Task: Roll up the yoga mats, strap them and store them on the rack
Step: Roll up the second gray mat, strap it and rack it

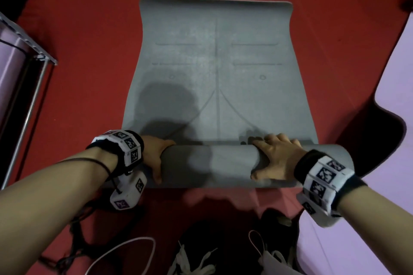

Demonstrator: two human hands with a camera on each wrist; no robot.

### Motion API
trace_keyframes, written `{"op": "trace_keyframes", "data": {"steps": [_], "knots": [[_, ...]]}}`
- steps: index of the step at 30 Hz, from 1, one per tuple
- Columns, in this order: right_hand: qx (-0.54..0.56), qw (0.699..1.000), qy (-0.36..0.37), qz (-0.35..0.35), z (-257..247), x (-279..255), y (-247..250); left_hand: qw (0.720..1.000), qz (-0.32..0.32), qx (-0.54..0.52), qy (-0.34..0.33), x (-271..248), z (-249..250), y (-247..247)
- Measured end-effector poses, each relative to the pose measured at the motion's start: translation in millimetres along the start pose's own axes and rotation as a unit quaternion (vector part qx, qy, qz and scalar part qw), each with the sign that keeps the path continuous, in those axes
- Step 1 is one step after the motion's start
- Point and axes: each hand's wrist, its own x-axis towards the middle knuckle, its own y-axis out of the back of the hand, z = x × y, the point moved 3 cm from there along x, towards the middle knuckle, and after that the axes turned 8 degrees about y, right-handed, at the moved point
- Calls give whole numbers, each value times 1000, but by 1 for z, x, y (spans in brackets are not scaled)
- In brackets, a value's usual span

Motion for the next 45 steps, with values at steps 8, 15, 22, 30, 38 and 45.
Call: {"op": "trace_keyframes", "data": {"steps": [8, 15, 22, 30, 38, 45], "knots": [[-31, 995, 3, 96, -12, -2, -27, 989, 106, -96, -21, -9, -18, 15], [4, 993, 27, 111, 5, 27, -1, 942, 257, -217, -10, -17, -47, 21], [-14, 993, 4, 113, 19, 40, 25, 901, 424, -94, 13, -14, -2, -7], [-3, 998, 27, 64, 15, 34, 21, 962, 221, 140, 73, -6, 1, 8], [-14, 999, 11, 35, 11, 33, 23, 955, 265, 120, 62, -11, -2, 6], [80, 995, 9, -52, 9, 20, 3, 985, 130, 106, 30, -19, 0, -6]]}}
